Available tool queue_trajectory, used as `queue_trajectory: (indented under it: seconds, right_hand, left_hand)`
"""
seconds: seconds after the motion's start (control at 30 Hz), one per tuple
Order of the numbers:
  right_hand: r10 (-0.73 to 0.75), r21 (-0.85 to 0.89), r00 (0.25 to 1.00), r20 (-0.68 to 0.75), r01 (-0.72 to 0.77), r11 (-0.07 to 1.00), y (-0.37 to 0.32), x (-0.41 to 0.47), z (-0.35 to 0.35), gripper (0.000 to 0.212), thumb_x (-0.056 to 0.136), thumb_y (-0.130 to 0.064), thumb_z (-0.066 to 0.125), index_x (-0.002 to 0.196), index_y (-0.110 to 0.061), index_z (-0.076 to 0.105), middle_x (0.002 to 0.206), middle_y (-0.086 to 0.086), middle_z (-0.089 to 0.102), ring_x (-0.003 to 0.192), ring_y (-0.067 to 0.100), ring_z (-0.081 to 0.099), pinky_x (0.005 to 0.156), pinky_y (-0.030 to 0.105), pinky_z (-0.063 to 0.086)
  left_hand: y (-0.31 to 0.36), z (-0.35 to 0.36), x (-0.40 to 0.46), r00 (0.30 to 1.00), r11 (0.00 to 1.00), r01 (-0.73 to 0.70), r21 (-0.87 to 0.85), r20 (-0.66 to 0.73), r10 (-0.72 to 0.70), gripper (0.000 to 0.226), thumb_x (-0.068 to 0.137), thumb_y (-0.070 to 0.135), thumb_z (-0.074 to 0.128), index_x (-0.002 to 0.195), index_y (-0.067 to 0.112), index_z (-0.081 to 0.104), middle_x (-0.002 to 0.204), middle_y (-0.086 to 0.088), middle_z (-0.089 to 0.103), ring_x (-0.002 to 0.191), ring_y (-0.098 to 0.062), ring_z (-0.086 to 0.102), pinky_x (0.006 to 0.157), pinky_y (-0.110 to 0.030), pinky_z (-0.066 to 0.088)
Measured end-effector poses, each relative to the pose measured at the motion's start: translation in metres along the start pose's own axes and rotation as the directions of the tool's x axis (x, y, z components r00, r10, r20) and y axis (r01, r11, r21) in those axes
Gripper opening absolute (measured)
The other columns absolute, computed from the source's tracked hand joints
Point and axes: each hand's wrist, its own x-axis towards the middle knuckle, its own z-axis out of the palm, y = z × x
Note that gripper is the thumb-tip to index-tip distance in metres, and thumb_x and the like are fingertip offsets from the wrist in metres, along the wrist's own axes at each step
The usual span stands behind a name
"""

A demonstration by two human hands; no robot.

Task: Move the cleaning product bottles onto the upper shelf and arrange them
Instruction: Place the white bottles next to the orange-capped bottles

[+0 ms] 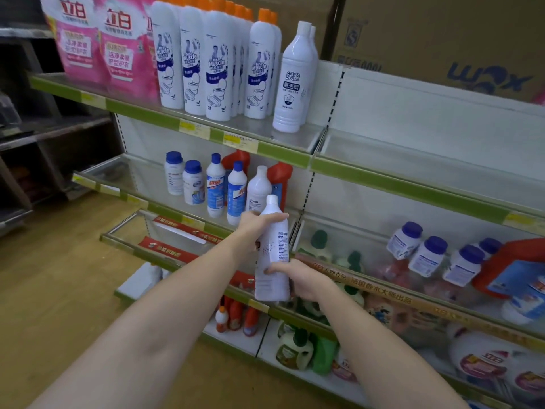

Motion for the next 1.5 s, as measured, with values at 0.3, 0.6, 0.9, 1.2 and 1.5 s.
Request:
queue_trajectory:
  seconds: [0.3,0.6,0.9,1.2,1.5]
  right_hand:
    - [-0.051,-0.154,0.990,-0.131,0.031,0.988,-0.021,0.003,0.002,0.056,0.061,-0.018,0.093,0.108,-0.022,0.064,0.108,0.001,0.073,0.102,0.021,0.068,0.092,0.042,0.056]
    - [-0.017,0.050,0.998,0.055,0.014,0.999,-0.020,-0.006,0.002,0.071,0.055,-0.020,0.083,0.123,-0.014,0.063,0.123,0.015,0.071,0.117,0.035,0.066,0.099,0.047,0.055]
    - [-0.101,-0.091,0.989,-0.111,0.091,0.992,-0.026,0.002,0.010,0.065,0.052,-0.030,0.092,0.112,-0.019,0.071,0.104,0.003,0.078,0.101,0.027,0.073,0.097,0.051,0.056]
    - [-0.157,0.044,0.948,-0.276,0.175,0.983,-0.017,-0.006,0.006,0.066,0.039,-0.009,0.075,0.105,-0.010,0.072,0.100,0.008,0.077,0.098,0.033,0.071,0.092,0.054,0.058]
    - [-0.244,-0.033,0.908,-0.339,0.248,0.968,-0.038,-0.021,-0.001,0.067,0.047,-0.006,0.080,0.111,-0.012,0.064,0.102,0.006,0.072,0.094,0.028,0.066,0.072,0.035,0.055]
  left_hand:
    - [0.033,-0.001,0.000,0.994,0.925,-0.103,0.365,0.077,0.081,0.082,0.058,0.066,0.085,0.118,0.022,0.052,0.110,0.001,0.061,0.097,-0.018,0.062,0.083,-0.037,0.054]
    - [0.022,-0.020,0.005,0.975,0.996,-0.005,0.090,0.223,-0.015,0.060,0.071,0.061,0.077,0.117,0.022,0.068,0.115,-0.006,0.073,0.107,-0.026,0.068,0.098,-0.044,0.051]
    - [0.029,0.002,-0.001,0.990,0.993,-0.121,-0.006,-0.072,0.120,0.053,0.062,0.041,0.092,0.096,0.007,0.069,0.094,-0.011,0.075,0.082,-0.024,0.073,0.075,-0.037,0.062]
    - [0.040,0.005,0.000,0.984,0.982,-0.166,0.095,0.086,0.158,0.046,0.070,0.057,0.082,0.083,0.014,0.070,0.087,-0.002,0.067,0.085,-0.016,0.063,0.077,-0.028,0.049]
    - [0.066,0.008,0.002,0.936,0.922,-0.351,0.162,0.038,0.350,0.053,0.059,0.063,0.079,0.070,0.014,0.061,0.071,-0.004,0.053,0.070,-0.016,0.052,0.066,-0.034,0.039]
